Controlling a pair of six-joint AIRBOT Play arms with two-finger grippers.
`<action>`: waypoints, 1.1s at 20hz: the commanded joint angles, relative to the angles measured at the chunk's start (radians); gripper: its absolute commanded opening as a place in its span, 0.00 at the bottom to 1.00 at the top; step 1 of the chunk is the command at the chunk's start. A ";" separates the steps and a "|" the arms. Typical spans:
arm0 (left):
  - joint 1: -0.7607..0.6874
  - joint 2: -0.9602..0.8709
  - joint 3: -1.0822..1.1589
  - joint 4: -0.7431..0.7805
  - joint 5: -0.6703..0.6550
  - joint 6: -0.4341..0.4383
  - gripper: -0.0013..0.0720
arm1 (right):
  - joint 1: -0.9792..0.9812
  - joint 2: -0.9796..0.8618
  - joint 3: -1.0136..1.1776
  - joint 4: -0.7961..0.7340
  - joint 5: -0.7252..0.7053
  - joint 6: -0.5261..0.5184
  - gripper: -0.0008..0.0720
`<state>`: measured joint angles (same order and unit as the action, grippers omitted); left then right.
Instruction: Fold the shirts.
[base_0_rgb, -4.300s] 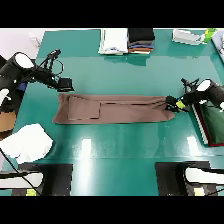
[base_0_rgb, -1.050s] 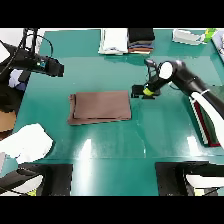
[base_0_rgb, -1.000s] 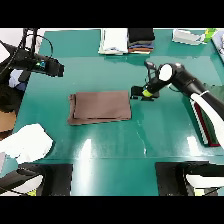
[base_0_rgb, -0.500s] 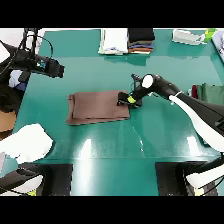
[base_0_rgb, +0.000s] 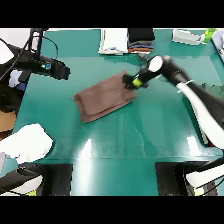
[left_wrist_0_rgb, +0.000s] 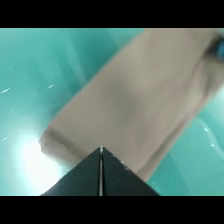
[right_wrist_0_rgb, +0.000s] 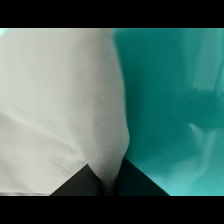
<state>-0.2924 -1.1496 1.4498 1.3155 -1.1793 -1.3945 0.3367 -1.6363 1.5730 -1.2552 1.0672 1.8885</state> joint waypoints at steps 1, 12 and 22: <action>-0.063 0.001 0.000 -0.007 0.039 0.000 0.06 | -0.164 0.107 0.115 -0.200 0.125 -0.017 0.04; -0.086 0.001 0.000 -0.016 0.053 -0.020 0.06 | -0.879 0.214 0.150 -0.106 0.238 -0.104 0.04; -0.086 0.001 0.000 -0.023 0.048 -0.049 0.06 | -0.984 0.218 0.340 0.007 0.200 -0.148 0.04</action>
<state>-0.3782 -1.1496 1.4498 1.2934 -1.1282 -1.4399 -0.6270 -1.4231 1.8130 -1.2770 1.2564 1.7523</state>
